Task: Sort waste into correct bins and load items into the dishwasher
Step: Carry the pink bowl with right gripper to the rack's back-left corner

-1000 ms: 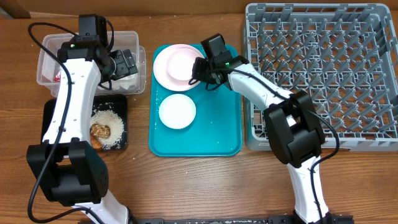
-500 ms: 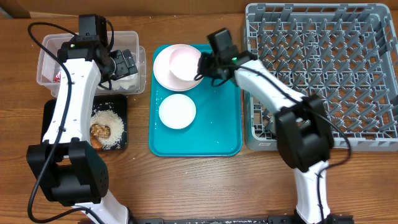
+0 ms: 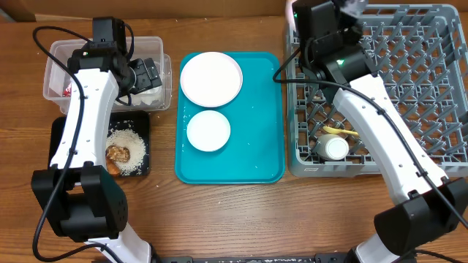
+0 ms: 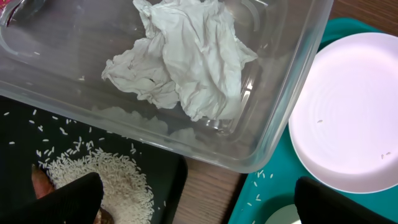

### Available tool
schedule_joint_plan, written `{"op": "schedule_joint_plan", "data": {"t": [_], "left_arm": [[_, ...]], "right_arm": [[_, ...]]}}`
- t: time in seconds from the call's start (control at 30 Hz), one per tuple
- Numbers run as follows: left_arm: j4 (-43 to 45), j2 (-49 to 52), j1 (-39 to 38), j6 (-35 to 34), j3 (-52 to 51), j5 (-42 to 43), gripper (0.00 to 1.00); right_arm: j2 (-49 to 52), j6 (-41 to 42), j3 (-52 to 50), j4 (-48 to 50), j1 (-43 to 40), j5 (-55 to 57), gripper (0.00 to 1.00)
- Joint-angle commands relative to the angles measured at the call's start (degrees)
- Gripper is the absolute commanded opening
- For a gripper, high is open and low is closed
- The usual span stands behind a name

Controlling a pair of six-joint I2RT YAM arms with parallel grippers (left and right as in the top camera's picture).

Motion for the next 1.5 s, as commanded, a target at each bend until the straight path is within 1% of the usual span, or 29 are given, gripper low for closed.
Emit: {"op": "schedule_joint_plan", "data": {"t": [0.0,0.07,0.17,0.3,0.37,0.43,0.53,0.73,0.83,1.23,1.33,1.47], "left_arm": [[0.1,-0.4,0.2,1.0,1.1,-0.7,1.00],[0.1,-0.4,0.2,1.0,1.1,-0.7,1.00],[0.1,-0.4,0.2,1.0,1.1,-0.7,1.00],[0.1,-0.4,0.2,1.0,1.1,-0.7,1.00],[0.1,-0.4,0.2,1.0,1.1,-0.7,1.00],[0.1,-0.4,0.2,1.0,1.1,-0.7,1.00],[0.1,-0.4,0.2,1.0,1.1,-0.7,1.00],[0.1,-0.4,0.2,0.9,1.1,-0.7,1.00],[0.1,-0.4,0.2,1.0,1.1,-0.7,1.00],[0.1,-0.4,0.2,1.0,1.1,-0.7,1.00],[0.1,-0.4,0.2,1.0,1.1,-0.7,1.00],[0.1,-0.4,0.2,1.0,1.1,-0.7,1.00]], "right_arm": [[3.2,-7.4,0.4,2.9,-0.8,16.6,0.04],[4.6,-9.7,0.4,4.9,-1.5,16.9,0.04],[8.0,-17.4,0.4,10.7,-2.7,17.8,0.04],[13.4,-30.1,0.4,19.5,-3.3,20.0,0.04],[15.8,-34.7,0.4,22.4,-3.3,20.0,0.04],[18.0,-37.9,0.4,24.4,-3.3,20.0,0.04],[21.0,-40.5,0.4,27.4,-3.6,19.9,0.04],[25.0,-41.4,0.4,30.0,-4.2,17.6,0.04],[27.1,-41.3,0.4,30.3,-4.6,14.5,0.04],[29.7,-43.1,0.4,36.5,-4.7,13.8,0.04],[29.7,-44.1,0.4,36.4,-4.6,12.9,0.06],[29.7,-44.1,0.4,34.2,-4.1,12.6,0.15]]}}
